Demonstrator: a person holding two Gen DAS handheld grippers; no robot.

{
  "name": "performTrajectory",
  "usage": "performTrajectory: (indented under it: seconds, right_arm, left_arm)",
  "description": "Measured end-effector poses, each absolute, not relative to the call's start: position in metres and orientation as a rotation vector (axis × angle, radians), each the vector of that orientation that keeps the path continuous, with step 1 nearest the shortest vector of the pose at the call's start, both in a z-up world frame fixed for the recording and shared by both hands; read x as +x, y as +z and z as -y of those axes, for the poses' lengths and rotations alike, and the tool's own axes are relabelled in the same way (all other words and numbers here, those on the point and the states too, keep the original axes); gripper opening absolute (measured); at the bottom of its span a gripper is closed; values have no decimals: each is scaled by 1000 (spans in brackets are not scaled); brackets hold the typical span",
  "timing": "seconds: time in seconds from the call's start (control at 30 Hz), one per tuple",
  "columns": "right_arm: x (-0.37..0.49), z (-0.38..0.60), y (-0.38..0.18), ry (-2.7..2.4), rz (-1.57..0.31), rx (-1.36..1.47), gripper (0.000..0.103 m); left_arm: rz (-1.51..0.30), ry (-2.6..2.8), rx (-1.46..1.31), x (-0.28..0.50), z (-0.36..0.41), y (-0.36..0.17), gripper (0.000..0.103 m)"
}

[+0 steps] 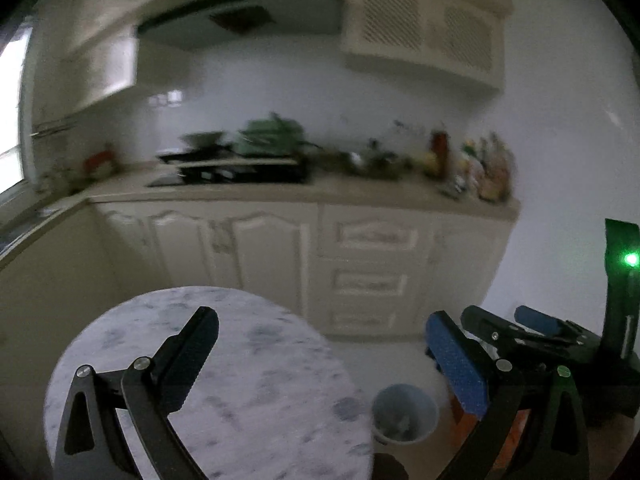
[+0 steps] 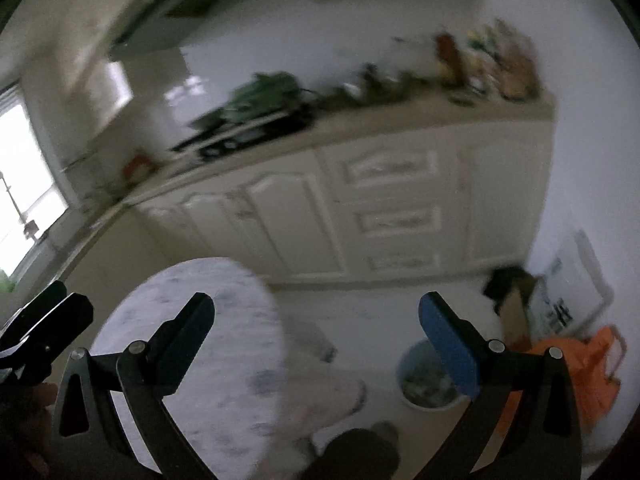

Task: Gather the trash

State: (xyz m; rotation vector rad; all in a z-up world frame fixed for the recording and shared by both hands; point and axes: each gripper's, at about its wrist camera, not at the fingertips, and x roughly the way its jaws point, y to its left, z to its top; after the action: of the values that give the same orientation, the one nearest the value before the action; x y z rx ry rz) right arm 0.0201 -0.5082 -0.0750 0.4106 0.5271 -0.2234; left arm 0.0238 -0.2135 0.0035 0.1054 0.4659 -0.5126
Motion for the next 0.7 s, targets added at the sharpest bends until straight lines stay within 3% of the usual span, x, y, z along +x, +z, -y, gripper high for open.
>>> performTrajectory:
  seconds: [0.43,0.7]
  right_arm:
    - [-6,341,-29,-10,-449,223,103]
    - [-39,279,-23,39,-413,136,103]
  left_arm:
    - [-313,-137,35,-142,44,11,102]
    - [-287,-55,3,-228,17,3,102]
